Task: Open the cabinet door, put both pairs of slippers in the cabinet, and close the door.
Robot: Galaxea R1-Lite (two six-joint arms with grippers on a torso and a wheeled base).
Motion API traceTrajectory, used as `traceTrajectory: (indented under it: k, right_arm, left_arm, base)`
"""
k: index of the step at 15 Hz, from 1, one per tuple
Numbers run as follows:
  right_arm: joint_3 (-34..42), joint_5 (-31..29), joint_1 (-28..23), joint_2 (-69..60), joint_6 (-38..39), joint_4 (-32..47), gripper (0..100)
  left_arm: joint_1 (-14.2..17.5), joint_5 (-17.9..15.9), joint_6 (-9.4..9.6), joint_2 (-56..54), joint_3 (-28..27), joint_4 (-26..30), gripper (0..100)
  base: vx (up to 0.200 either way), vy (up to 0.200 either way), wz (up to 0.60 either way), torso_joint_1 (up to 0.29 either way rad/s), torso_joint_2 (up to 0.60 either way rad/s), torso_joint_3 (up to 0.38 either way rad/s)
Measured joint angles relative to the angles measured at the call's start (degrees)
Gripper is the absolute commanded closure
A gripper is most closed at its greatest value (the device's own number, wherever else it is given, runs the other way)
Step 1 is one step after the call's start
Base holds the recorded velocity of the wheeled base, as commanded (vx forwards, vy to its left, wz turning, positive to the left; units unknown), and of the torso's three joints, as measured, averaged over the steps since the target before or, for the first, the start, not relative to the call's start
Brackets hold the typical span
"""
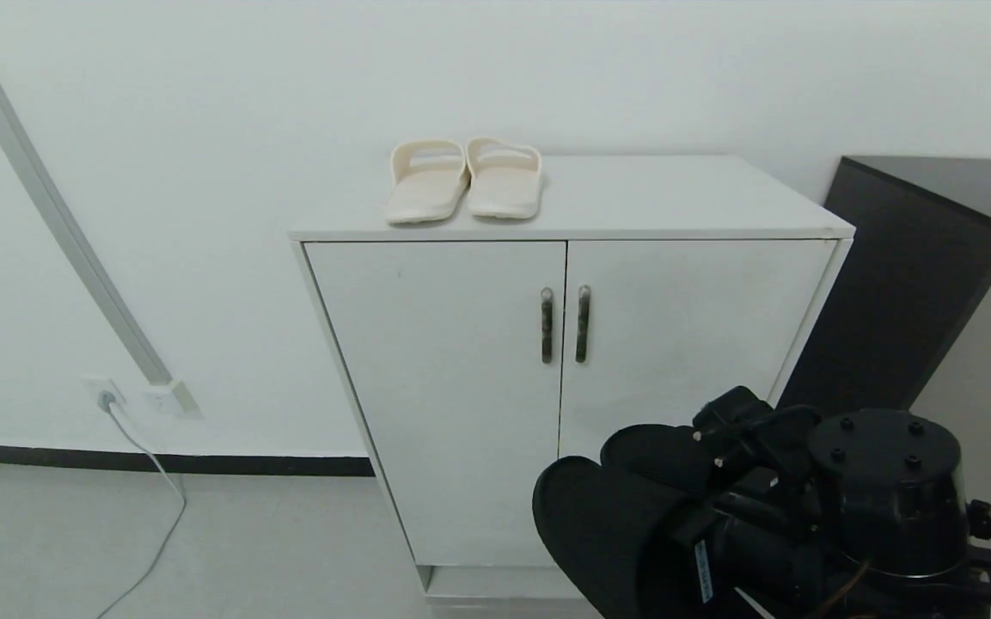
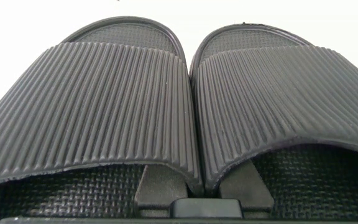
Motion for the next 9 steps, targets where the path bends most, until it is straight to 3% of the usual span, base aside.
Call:
traceTrajectory:
  k: [3, 7, 9]
  right_arm:
    - [0.2, 0.0, 0.06, 0.02, 0.02, 0.02, 100]
    - [0.35, 0.06, -0.05, 0.27, 0.11, 0.02, 100]
    - [0.41, -0.02, -0.02, 0.44, 0.06, 0.0, 100]
  left_arm:
    - [-6.07, -0.3, -0.87, 17.8, -2.23, -14.09, 0]
    - [-16.08, -0.74, -1.56, 42.62, -4.58, -37.66, 0]
    - [-20.7, -1.91, -1.85, 54.49, -7.72, -46.01, 0]
  base:
    - [0.0, 0.0, 0.0, -0.126, 0.46, 0.341]
    - [0.0, 0.0, 0.0, -0.086, 0.46, 0.366]
    - [0.0, 0.0, 0.0, -0.041, 0.43, 0.395]
